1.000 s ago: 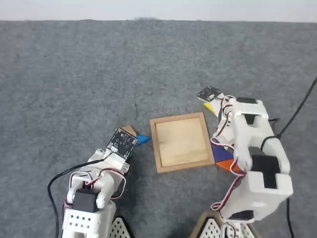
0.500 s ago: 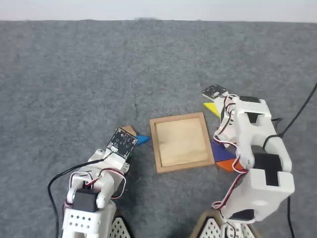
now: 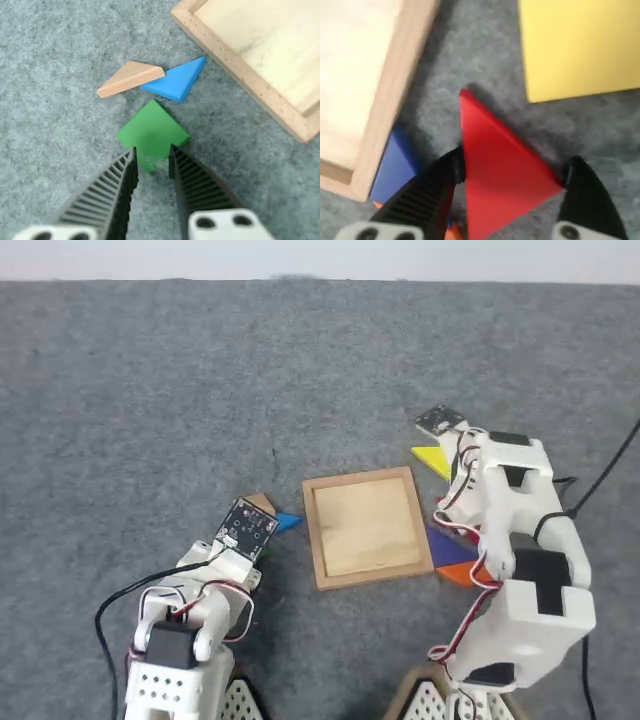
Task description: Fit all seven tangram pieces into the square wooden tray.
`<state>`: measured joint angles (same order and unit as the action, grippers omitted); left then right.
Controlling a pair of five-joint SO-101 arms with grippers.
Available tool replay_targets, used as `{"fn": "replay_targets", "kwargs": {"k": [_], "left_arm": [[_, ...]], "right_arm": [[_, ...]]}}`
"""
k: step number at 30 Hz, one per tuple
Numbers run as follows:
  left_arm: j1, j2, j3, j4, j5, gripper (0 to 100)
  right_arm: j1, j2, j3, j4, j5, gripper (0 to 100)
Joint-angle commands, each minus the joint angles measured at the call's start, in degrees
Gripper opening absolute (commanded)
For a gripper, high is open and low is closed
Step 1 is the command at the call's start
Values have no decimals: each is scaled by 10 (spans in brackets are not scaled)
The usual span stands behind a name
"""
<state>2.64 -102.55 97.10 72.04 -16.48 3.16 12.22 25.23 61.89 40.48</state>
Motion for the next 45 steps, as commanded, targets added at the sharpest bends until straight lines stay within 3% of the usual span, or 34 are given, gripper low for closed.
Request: {"fn": "replay_targets", "kwargs": {"k": [1, 16, 22, 29, 39, 45], "left_arm": [[-4, -7, -7, -1, -4, 98], [-4, -7, -7, -1, -4, 98], [-4, -7, -7, -1, -4, 98], [-4, -7, -7, -1, -4, 98], [-4, -7, -7, -1, -4, 98], [-4, -7, -7, -1, -4, 98]], "right_arm": [[12, 2, 4, 5, -8, 257], [46, -131, -66, 113, -94, 289], [52, -129, -1, 66, -77, 326], [-4, -97, 59, 33, -72, 327], [-7, -19, 33, 14, -71, 324], [-7, -18, 7, 17, -71, 269]]}}
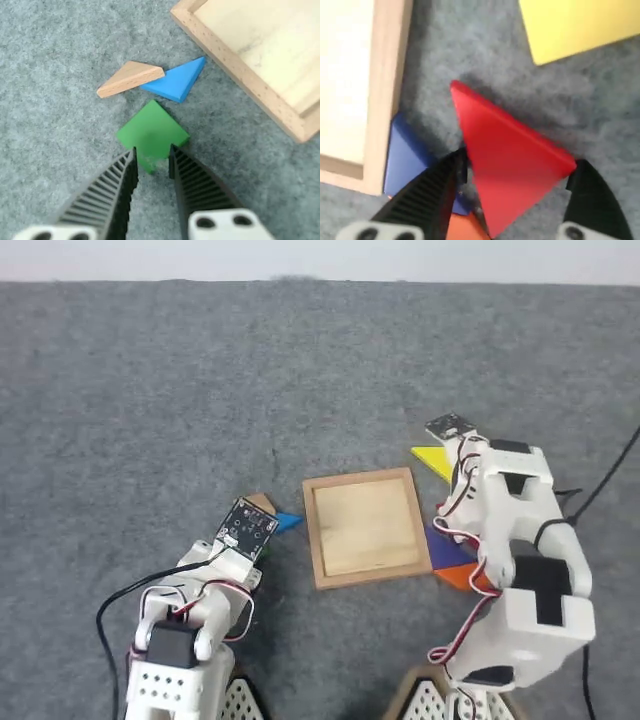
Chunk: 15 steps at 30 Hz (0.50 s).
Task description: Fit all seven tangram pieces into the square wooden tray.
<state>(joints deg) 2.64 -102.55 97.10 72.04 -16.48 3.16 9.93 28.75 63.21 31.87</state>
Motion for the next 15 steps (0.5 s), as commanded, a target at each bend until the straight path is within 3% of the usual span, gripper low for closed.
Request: {"fn": "replay_targets", "kwargs": {"k": [1, 15], "left_arm": [[-4, -7, -7, -1, -4, 98], [-4, -7, -7, -1, -4, 98]], "right_arm": [[-8, 5, -35, 4, 15, 268], [-28, 0, -67, 4, 25, 271]]}}
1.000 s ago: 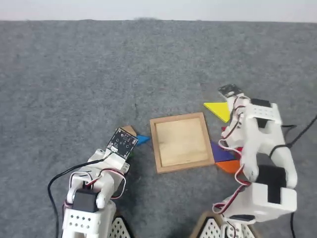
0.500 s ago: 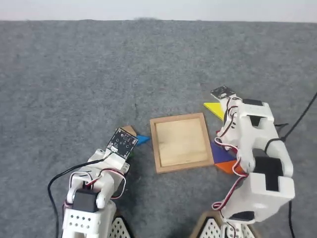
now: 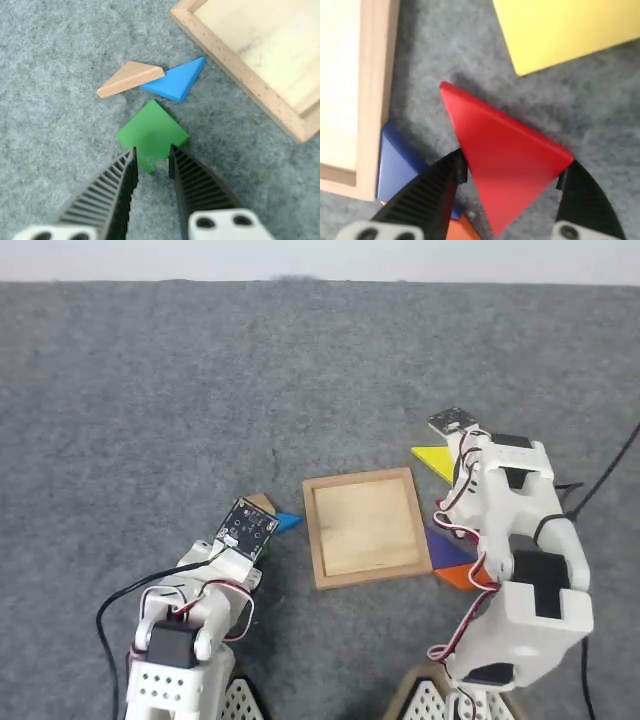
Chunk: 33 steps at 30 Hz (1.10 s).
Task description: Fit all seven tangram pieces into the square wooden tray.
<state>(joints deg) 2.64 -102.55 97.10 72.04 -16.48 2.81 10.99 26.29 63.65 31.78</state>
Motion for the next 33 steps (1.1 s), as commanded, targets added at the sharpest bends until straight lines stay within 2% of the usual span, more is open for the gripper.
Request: {"fn": "replay_targets", "kwargs": {"k": [1, 7, 13, 27, 33], "left_arm": [[-4, -7, -7, -1, -4, 98], [-4, -7, -7, -1, -4, 98], [-4, -7, -7, -1, -4, 98], [-4, -7, -7, -1, -4, 98], [-4, -7, -7, -1, -4, 98]], "right_arm": [[-23, -17, -45, 3, 40, 271], [-23, -88, -50, 26, 64, 316], [-47, -107, -47, 23, 89, 318], [-45, 5, -49, -8, 105, 318], [0, 13, -49, -9, 83, 318]]}}
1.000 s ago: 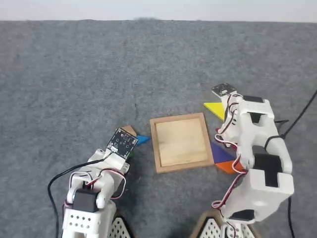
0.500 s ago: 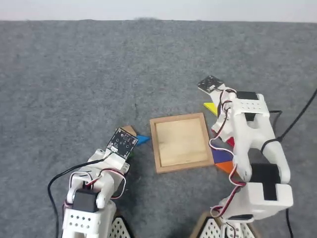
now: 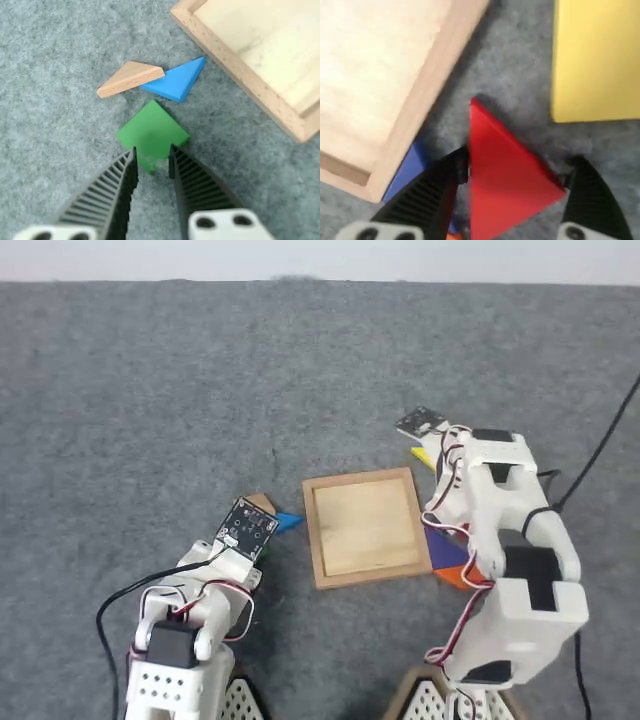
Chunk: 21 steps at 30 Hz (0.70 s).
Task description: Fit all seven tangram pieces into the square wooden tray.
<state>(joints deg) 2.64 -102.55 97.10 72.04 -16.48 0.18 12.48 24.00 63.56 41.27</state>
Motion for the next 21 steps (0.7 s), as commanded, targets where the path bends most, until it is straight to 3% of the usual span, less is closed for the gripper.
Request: {"fn": "replay_targets", "kwargs": {"k": [1, 11, 17, 21], "left_arm": [[-4, -7, -7, -1, -4, 98], [-4, -7, -7, -1, -4, 98], [-4, -7, -7, -1, -4, 98], [-4, -7, -7, -1, -4, 98]], "right_arm": [[33, -2, -25, -8, -23, 318], [58, -1, -21, -3, -60, 315], [68, -2, 7, -3, -60, 197], [95, -6, 4, -7, -87, 210]]}}
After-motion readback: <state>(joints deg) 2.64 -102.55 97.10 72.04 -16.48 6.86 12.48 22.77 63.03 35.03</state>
